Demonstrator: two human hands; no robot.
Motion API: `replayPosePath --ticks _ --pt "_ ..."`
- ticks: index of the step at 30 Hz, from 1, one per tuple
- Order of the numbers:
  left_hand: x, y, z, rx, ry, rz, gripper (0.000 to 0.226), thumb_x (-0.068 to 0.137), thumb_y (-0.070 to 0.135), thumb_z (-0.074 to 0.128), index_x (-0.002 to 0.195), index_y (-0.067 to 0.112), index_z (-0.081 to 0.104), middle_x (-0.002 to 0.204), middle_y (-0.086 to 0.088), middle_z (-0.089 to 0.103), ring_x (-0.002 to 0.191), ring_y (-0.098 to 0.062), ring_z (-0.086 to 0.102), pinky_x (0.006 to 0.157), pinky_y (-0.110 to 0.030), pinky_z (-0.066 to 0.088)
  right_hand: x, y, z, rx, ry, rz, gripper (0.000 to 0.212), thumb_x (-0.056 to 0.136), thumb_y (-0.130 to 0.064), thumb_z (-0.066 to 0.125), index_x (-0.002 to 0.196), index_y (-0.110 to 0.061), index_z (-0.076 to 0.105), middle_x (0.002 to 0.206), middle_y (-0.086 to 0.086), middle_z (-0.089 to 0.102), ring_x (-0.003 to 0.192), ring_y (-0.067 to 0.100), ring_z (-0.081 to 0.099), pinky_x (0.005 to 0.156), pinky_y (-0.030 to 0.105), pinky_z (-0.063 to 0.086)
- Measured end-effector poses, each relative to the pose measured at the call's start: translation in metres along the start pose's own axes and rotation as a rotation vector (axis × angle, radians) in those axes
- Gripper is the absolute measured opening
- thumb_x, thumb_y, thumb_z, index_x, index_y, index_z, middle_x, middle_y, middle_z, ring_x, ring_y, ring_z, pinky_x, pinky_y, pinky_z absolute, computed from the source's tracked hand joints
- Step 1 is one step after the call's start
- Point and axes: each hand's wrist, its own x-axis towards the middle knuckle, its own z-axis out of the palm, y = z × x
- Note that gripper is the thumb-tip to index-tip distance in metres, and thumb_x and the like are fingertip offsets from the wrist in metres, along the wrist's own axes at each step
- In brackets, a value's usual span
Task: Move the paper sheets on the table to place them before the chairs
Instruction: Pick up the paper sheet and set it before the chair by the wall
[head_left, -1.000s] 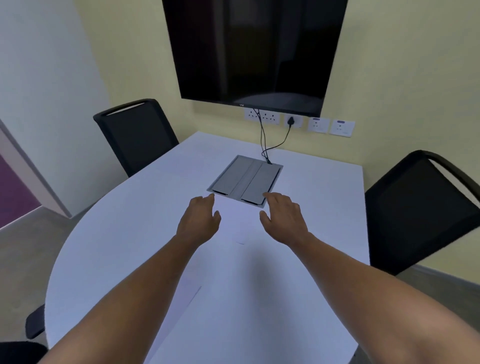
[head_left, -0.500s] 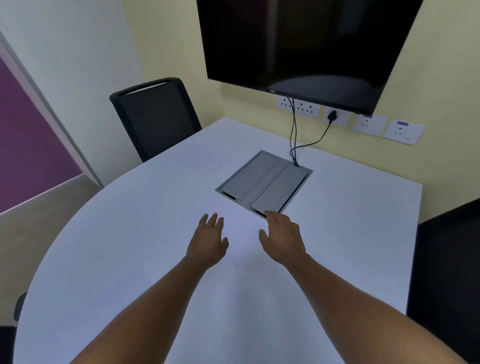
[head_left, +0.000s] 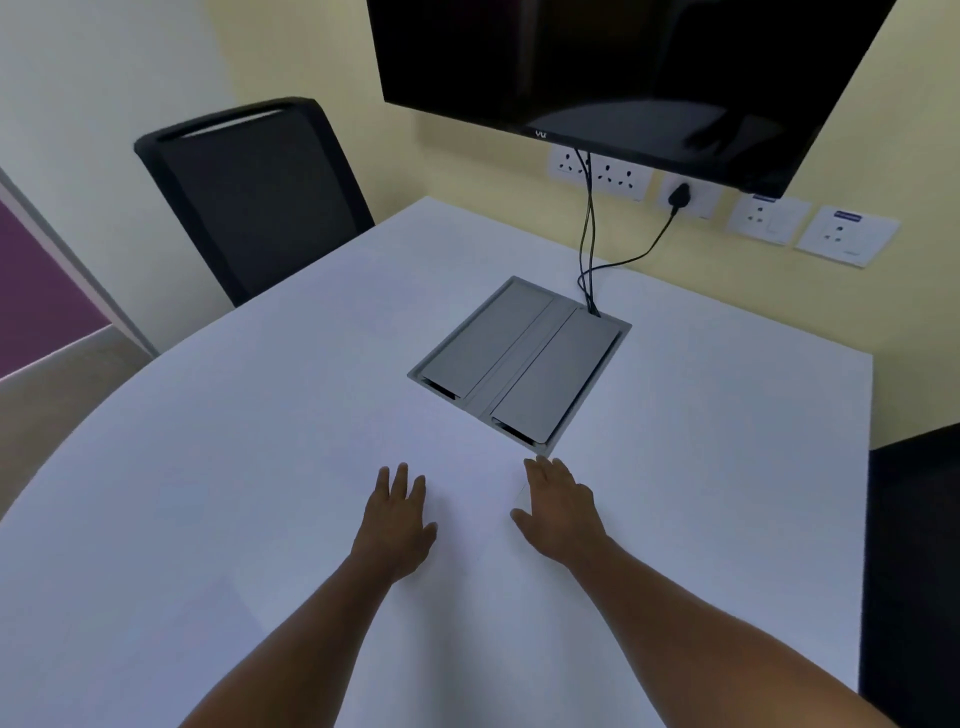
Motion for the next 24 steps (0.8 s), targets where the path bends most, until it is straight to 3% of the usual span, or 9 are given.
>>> replayPosePath --ticks 5,10,16,24 --pt "0.024 -0.007 0.011 -0.028 -0.015 -0.029 0.076 0.096 0.056 0.037 0.155 0.018 0.009 0.165 -0.009 -0.005 0.150 -0.033 -0.014 0.122 -0.043 0.007 0.026 0.005 0.016 0.001 -0.048 0.023 0.076 0.096 -0.051 0.047 0.155 -0.014 0.015 0.166 0.005 0.012 0.153 0.025 0.006 0.116 0.050 0.025" --pt "0.033 -0.016 0.017 -0.050 -0.060 -0.031 0.082 0.093 0.055 0.045 0.155 0.017 0.008 0.165 -0.009 -0.005 0.151 -0.032 -0.011 0.122 -0.042 0.009 0.047 0.001 0.020 0.017 -0.050 0.033 0.075 0.097 -0.051 0.045 0.155 -0.013 0.016 0.166 0.006 0.010 0.153 0.026 0.007 0.116 0.051 0.025" --pt "0.028 -0.026 0.023 -0.082 -0.099 -0.025 0.079 0.093 0.049 0.051 0.154 0.014 0.014 0.164 -0.007 0.004 0.150 -0.029 0.005 0.119 -0.041 0.024 0.049 -0.004 0.034 -0.007 -0.121 0.066 0.073 0.098 -0.048 0.042 0.156 -0.016 0.010 0.166 0.004 0.008 0.153 0.027 0.001 0.116 0.054 0.023" --pt "0.028 -0.025 0.023 -0.079 -0.097 -0.015 0.077 0.093 0.048 0.051 0.153 0.015 0.016 0.164 -0.007 0.003 0.150 -0.030 0.006 0.118 -0.043 0.025 0.042 -0.025 0.043 0.118 -0.095 0.047 0.075 0.098 -0.045 0.048 0.156 -0.016 0.012 0.164 0.005 0.020 0.151 0.028 0.013 0.117 0.048 0.024"
